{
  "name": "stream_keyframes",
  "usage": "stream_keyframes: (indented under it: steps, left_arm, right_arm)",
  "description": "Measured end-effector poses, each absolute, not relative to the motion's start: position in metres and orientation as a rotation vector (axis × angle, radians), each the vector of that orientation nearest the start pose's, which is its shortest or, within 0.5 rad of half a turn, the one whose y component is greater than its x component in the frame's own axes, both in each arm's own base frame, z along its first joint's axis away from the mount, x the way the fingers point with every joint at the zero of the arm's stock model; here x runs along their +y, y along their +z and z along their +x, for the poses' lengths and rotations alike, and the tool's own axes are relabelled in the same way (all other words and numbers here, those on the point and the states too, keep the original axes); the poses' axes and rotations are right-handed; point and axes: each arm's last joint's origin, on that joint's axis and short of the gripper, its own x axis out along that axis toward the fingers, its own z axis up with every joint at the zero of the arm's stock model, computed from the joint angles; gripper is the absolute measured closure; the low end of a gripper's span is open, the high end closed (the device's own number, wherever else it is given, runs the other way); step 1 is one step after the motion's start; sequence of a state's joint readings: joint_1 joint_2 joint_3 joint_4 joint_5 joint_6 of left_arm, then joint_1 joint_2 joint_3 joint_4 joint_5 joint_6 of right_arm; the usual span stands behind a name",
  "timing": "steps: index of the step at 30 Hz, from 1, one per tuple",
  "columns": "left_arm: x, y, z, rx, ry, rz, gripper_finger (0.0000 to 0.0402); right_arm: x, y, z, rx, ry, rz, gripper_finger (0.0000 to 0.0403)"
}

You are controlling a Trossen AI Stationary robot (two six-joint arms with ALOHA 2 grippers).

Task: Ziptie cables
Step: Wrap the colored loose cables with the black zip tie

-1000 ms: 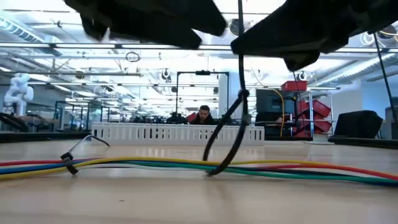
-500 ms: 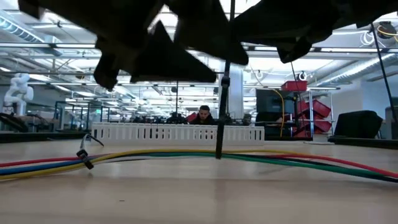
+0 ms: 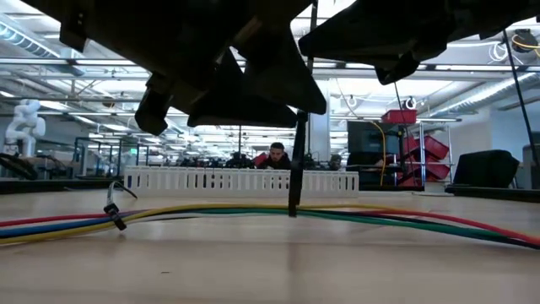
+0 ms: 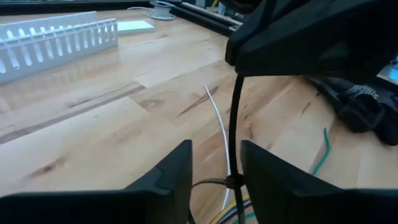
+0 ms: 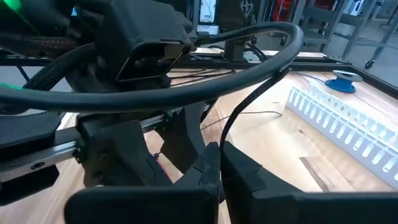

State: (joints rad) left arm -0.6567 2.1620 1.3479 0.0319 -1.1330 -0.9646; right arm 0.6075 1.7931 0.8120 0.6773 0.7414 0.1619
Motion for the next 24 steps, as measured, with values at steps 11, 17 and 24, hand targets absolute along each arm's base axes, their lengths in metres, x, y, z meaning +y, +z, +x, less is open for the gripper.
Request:
stream_keyframes:
  steps: [11, 17, 24]
  left_arm:
    - [-0.2434, 0.1267, 0.3629, 0.31, 0.563, -0.321, 0.0306]
    - [-0.2423, 0.127, 0.3632, 0.295, 0.58, -0.321, 0.0306]
    - [-0.2379, 0.1273, 0.3661, 0.286, 0.596, -0.336, 0.0346]
  right_arm:
    - [0.1779, 0.1637, 0.3014, 0.229, -0.16, -0.023, 0.0403]
    - [0.178, 0.1638, 0.3014, 0.229, -0.158, -0.018, 0.0403]
    - [0.1779, 0.1638, 0.3014, 0.228, -0.161, -0.019, 0.0403]
